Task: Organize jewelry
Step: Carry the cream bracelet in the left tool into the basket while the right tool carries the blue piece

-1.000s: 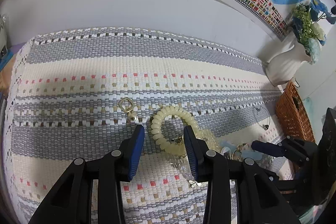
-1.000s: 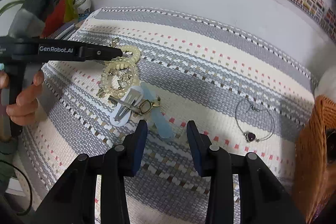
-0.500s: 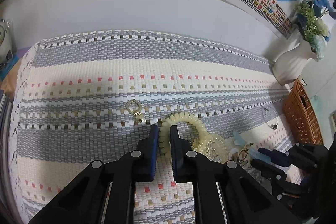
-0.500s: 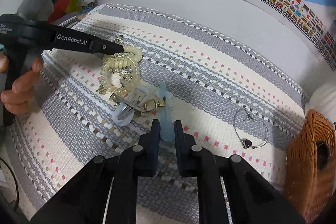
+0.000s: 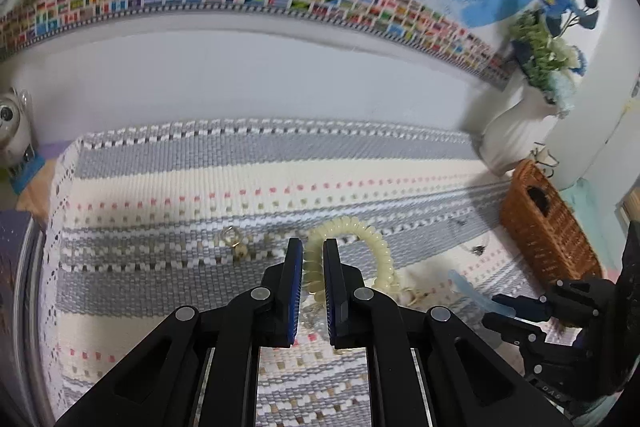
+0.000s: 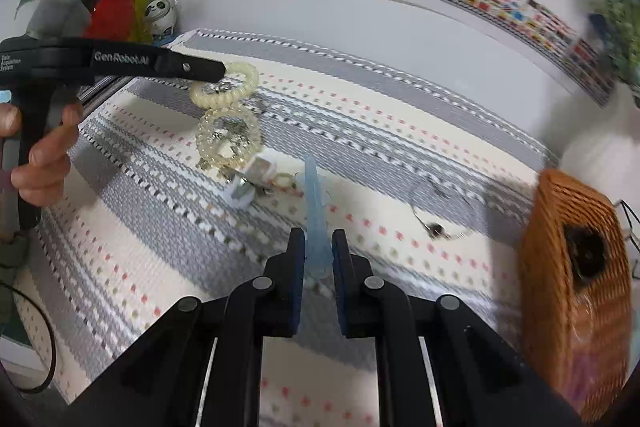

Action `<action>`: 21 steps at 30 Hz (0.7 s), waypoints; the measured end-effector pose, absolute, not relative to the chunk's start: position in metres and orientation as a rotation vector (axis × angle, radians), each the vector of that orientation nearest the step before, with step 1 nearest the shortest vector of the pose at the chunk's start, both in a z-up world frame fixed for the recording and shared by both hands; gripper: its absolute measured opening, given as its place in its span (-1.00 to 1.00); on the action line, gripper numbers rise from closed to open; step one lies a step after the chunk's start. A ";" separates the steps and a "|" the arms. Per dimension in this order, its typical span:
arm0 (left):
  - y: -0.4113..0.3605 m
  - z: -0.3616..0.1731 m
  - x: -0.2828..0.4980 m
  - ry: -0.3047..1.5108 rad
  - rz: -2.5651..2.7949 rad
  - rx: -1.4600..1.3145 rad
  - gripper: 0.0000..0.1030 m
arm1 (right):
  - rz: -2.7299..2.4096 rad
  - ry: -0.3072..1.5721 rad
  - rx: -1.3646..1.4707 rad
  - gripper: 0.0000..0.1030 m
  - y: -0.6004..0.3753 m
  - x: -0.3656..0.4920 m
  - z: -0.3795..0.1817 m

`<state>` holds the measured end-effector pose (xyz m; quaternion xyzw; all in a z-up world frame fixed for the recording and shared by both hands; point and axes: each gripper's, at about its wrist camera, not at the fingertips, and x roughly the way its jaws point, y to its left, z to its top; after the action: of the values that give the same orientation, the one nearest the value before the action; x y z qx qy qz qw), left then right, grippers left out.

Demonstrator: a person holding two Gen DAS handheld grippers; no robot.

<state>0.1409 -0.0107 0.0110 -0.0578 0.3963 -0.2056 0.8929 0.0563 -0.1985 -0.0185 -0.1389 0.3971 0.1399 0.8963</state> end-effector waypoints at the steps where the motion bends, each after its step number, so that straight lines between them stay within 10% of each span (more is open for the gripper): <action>1: -0.011 0.013 0.140 0.816 -0.427 -0.120 -0.80 | 0.283 0.820 -0.286 -0.72 -0.201 0.053 -0.017; 21: -0.069 0.066 0.107 0.742 -0.563 -0.035 -0.80 | 0.205 0.702 -0.165 -0.72 -0.266 -0.007 0.045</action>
<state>0.1072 -0.0695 0.0665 -0.0168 0.3575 -0.2713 0.8935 -0.0075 -0.2660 0.0449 -0.0806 0.3426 0.1000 0.9306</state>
